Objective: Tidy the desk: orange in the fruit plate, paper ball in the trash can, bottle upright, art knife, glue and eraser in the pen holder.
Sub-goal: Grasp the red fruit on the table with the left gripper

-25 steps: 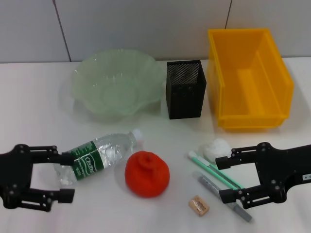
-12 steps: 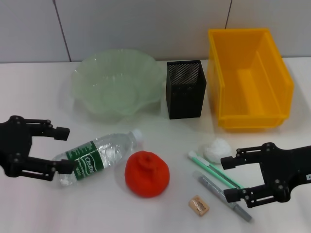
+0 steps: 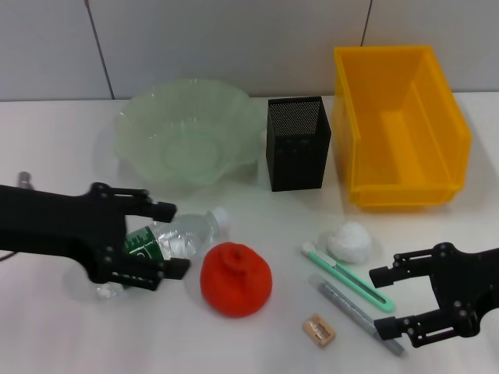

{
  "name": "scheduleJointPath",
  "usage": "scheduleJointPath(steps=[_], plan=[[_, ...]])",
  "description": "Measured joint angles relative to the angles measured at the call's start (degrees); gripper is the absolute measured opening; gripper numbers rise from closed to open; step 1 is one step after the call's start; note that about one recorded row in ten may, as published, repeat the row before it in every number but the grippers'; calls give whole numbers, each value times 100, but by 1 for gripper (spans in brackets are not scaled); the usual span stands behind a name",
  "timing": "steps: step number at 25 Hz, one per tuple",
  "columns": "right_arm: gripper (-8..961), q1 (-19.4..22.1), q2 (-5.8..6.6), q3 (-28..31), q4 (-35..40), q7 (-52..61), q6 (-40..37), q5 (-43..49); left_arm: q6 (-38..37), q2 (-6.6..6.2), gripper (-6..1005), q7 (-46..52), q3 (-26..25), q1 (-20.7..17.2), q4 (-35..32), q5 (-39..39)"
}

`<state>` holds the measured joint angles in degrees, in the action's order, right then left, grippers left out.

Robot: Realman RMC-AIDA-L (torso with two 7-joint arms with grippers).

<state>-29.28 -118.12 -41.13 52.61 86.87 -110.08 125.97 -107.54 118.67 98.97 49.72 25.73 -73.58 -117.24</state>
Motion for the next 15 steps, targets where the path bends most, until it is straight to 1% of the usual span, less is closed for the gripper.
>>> scheduleJointPath(steps=[3, 4, 5, 7, 10, 15], plan=[[742, 11, 6, 6, 5, 4, -7, 52, 441, 0, 787, -253, 445, -28, 309, 124], [742, 15, 7, 7, 5, 5, -9, 53, 799, -3, 787, -397, 700, 5, 598, 160], [741, 15, 7, 7, 5, 5, -9, 53, 799, -3, 786, -397, 700, 5, 598, 160], [741, 18, 7, 8, 5, 5, -27, 54, 1193, -14, 784, -536, 938, 114, 1002, 160], [740, -1, 4, 4, 4, 5, -114, 53, 1633, -22, 782, -753, 1055, 321, 1592, 158], [738, -45, 0, -34, 4, 5, -228, 27, 2295, -22, 778, -1077, 1060, 577, 2370, 142]])
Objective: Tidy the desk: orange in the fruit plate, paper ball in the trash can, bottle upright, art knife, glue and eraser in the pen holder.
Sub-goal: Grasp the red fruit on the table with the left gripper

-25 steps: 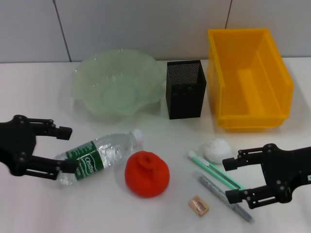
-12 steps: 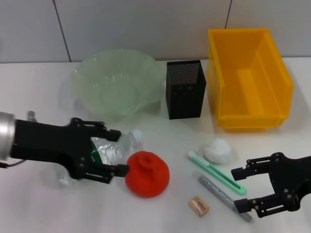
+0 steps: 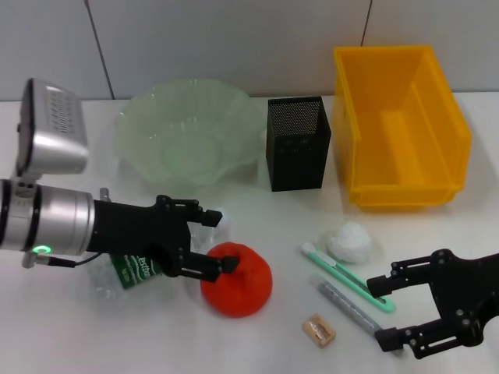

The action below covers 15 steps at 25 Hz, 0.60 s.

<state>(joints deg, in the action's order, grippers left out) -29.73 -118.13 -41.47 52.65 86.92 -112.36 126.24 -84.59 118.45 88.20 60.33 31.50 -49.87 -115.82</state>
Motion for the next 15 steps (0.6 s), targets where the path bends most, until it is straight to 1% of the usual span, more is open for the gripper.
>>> scheduleJointPath(steps=[2, 6, 10, 14, 15], plan=[[738, -10, -10, -9, 14, 0, -8, -2, 162, -1, 777, -146, 3, 95, 281, -14], [737, -31, -29, 18, 51, -1, -62, -12, 318, 1, 774, -284, 115, 180, 554, -35], [736, -42, -29, 34, 60, -1, -71, -24, 513, 16, 771, -334, 382, 210, 667, -40], [735, -50, -33, 32, 62, 0, -76, -35, 882, 38, 768, -344, 728, 192, 733, 21], [734, -50, -33, 32, 62, 0, -76, -35, 882, 38, 767, -344, 728, 192, 733, 21]])
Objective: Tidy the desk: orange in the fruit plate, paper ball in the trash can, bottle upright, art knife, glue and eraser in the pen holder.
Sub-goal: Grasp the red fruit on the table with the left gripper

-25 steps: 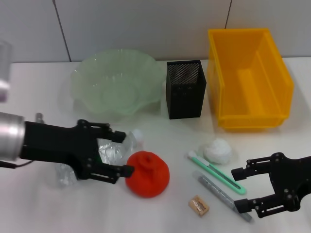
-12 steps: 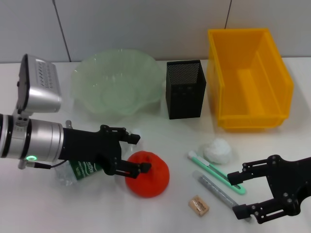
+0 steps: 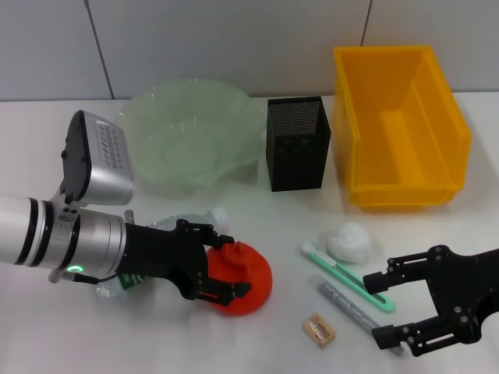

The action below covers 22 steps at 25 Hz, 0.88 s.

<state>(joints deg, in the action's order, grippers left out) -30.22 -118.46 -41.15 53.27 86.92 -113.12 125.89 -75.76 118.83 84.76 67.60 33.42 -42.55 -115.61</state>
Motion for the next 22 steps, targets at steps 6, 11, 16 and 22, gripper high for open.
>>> scheduleJointPath(steps=[6, 11, 16, 22], plan=[[733, -4, -4, 1, 0, 0, 0, -3, 15, -14, 763, -18, 53, -15, 9, 242], [731, -2, -13, 2, 0, 0, 7, -9, 58, -11, 759, -90, 121, -67, 10, 254], [730, -1, -28, 2, 7, 0, 4, -45, 109, -9, 576, -89, 197, -92, 10, 260], [728, -1, -33, 2, 8, 0, 1, -56, 87, -15, 337, -6, 148, -112, 10, 274]])
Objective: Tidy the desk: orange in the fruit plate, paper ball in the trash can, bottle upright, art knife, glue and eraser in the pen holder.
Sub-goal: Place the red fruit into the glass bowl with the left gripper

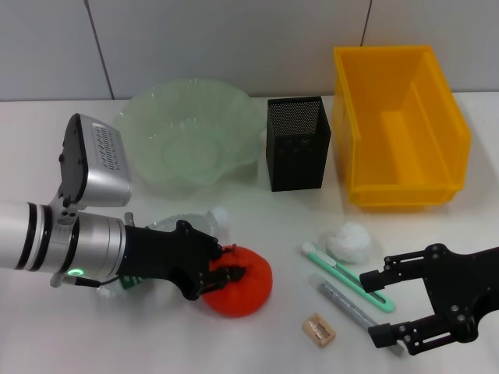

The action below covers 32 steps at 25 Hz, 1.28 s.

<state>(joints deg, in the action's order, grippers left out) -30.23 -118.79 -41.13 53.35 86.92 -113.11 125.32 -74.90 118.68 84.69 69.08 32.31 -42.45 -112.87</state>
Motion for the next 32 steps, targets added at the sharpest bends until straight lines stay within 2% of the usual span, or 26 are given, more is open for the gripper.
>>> scheduleJointPath(steps=[4, 6, 11, 15, 18, 23, 27, 32], plan=[[727, 4, -4, 0, 0, 0, -1, -2, -208, -21, 217, 2, -56, -49, -49, 98], [727, 8, -4, 0, 0, 0, -1, -9, -506, -35, 202, 3, -200, -78, -152, 190], [725, 8, -4, 0, -5, 0, -1, -17, -1576, -68, 172, 178, -1265, -64, -685, 263], [724, 3, -7, -25, -7, 0, 0, -44, -1608, -73, 155, 551, -1964, 69, -1115, 266], [723, 1, -11, -56, -7, -1, 0, -122, -1174, -74, 142, 737, -2255, 289, -1102, 253], [722, -40, -13, -67, -11, -6, -17, -158, 316, -37, 112, 839, -2273, 735, -698, 219], [721, -83, -13, -70, -8, -6, -102, -169, 1612, -27, 84, 864, -2273, 1200, -133, 215], [720, -132, -13, -71, -23, -6, -115, -176, 2193, -25, 63, 840, -2231, 1391, 135, 190]])
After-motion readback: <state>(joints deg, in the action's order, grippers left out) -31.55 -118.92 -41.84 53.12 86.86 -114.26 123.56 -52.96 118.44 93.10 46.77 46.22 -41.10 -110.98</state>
